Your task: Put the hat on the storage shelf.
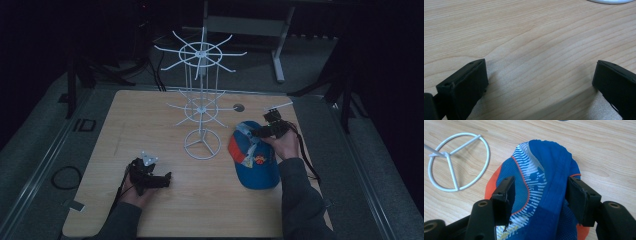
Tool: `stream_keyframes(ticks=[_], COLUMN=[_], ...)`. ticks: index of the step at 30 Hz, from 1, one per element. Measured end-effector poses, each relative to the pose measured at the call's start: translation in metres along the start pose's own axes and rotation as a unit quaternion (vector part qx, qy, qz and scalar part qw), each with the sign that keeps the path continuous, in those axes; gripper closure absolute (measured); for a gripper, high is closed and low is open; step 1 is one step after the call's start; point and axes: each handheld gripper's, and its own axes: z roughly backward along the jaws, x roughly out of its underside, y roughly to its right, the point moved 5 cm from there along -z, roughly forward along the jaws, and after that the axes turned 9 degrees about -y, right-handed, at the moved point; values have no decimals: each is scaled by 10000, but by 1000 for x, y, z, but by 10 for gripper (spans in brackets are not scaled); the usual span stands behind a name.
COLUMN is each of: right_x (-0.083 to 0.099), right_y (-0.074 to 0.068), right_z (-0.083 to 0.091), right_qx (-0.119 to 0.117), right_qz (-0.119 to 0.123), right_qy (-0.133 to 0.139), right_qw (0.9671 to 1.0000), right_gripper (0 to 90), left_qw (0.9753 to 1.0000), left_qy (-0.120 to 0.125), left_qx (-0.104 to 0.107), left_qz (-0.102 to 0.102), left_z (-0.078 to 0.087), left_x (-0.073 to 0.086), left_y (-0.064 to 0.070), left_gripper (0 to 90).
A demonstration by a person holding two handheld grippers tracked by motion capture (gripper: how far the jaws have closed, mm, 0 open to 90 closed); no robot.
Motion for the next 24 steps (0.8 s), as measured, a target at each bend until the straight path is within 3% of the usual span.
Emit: stream_keyframes(ticks=[14, 24], right_x=[-8, -8], right_y=[-2, 5], right_z=[-15, -28], right_qx=[16, 213], right_qz=[-85, -171], right_qy=[-293, -537], right_qw=[9995, 9982], right_gripper=[413, 405], left_qw=[10000, 10000], left_qy=[-4, -4], left_qx=[2, 2], left_qz=[-1, 0], left_z=[0, 0], left_x=[0, 0], left_y=[0, 0], left_gripper=[1, 1])
